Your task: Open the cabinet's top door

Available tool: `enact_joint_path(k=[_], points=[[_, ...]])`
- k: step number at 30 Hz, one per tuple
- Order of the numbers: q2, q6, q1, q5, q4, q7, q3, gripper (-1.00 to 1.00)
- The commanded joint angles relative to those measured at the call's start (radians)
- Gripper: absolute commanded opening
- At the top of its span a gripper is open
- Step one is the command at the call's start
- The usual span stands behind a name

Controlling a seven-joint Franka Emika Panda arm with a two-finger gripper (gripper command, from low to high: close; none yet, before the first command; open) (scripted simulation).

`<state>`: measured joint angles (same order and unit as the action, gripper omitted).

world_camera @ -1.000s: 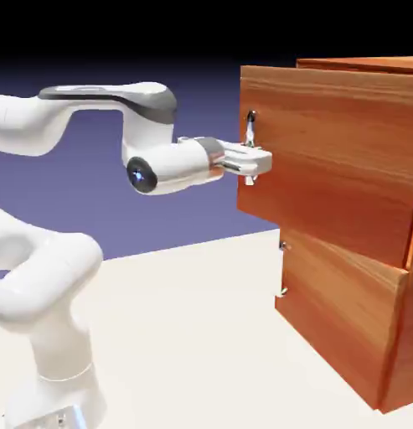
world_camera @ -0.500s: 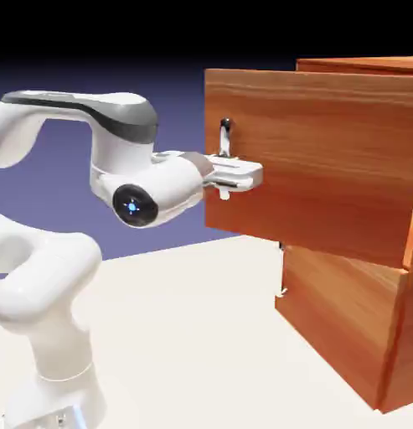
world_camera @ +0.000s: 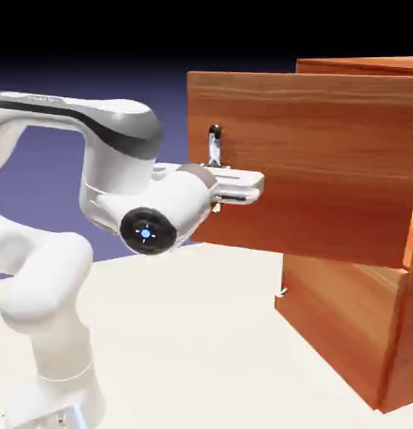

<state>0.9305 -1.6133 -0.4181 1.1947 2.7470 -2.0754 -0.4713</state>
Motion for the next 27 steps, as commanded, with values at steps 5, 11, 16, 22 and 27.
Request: enact_joint_path(k=[5, 11, 16, 22, 27], points=[[-0.152, 0.203, 0.076, -0.145, -0.152, 0.047, -0.181, -1.0], [-0.349, 0.445, 0.223, -0.253, -0.368, 0.119, -0.395, -1.0], [-0.511, 0.632, 0.368, -0.292, -0.54, 0.192, -0.576, -1.0], [-0.688, 0.817, 0.532, -0.298, -0.692, 0.291, -0.789, -1.0], [-0.863, 0.966, 0.576, -0.271, -0.772, 0.402, -0.901, -1.0]])
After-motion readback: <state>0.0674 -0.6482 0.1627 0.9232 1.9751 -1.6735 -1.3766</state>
